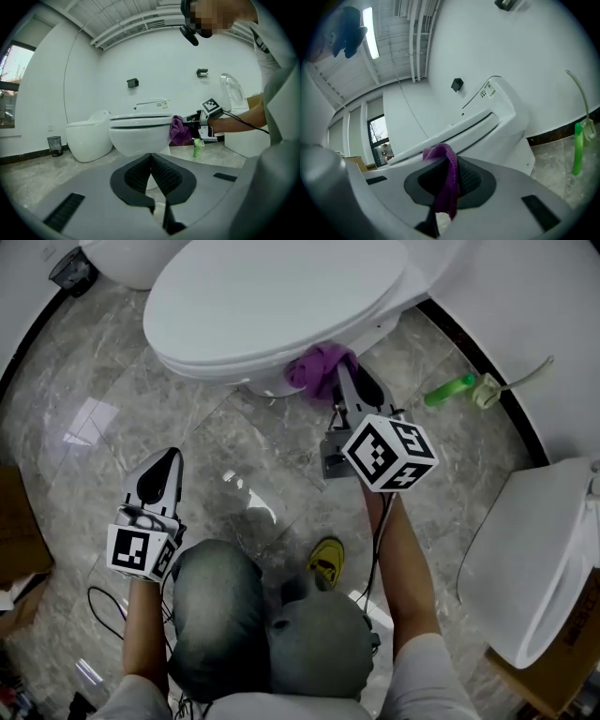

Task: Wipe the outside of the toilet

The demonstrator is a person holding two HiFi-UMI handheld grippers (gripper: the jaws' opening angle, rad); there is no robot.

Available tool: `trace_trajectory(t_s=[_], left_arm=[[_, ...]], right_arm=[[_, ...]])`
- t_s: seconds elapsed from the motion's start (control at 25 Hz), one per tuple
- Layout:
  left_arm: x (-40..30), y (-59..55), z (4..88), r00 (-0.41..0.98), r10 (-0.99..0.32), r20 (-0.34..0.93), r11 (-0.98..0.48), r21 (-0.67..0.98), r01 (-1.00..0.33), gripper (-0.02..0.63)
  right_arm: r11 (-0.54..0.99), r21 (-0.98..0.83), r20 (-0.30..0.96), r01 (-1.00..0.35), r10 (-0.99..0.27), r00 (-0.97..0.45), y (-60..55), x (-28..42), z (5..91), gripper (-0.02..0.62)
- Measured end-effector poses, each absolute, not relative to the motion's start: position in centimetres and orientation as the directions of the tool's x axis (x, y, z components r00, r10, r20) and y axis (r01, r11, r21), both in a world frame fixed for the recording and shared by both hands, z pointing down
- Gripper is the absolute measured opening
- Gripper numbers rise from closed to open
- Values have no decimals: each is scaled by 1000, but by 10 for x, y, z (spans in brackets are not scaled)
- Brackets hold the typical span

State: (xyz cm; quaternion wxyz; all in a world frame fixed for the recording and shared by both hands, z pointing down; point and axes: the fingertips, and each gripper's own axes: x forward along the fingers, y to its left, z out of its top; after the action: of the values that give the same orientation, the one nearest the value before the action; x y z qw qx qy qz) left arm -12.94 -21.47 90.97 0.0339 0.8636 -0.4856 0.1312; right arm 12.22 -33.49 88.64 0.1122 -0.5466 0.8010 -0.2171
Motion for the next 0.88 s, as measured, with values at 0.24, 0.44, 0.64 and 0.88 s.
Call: trace_trajectory(t_s=[0.24, 0.44, 0.64, 0.88], left_arm=[[-123, -223, 913, 497, -826, 266, -531, -70, -845, 12], [-124, -222, 917, 499, -825, 265, -532, -69, -844, 12], [-129, -215, 919, 506, -823, 257, -535, -56, -843, 12], [-136, -206, 920, 509, -823, 255, -538, -59, -841, 12]], right_arm=[[239, -432, 100, -870, -946, -309, -367, 155, 903, 57], [201, -437, 67, -877, -965, -255, -362, 186, 903, 57], [325, -385, 66, -864, -924, -377, -318, 160, 898, 57], [478, -392, 65, -786, -838, -541, -280, 78, 905, 57]])
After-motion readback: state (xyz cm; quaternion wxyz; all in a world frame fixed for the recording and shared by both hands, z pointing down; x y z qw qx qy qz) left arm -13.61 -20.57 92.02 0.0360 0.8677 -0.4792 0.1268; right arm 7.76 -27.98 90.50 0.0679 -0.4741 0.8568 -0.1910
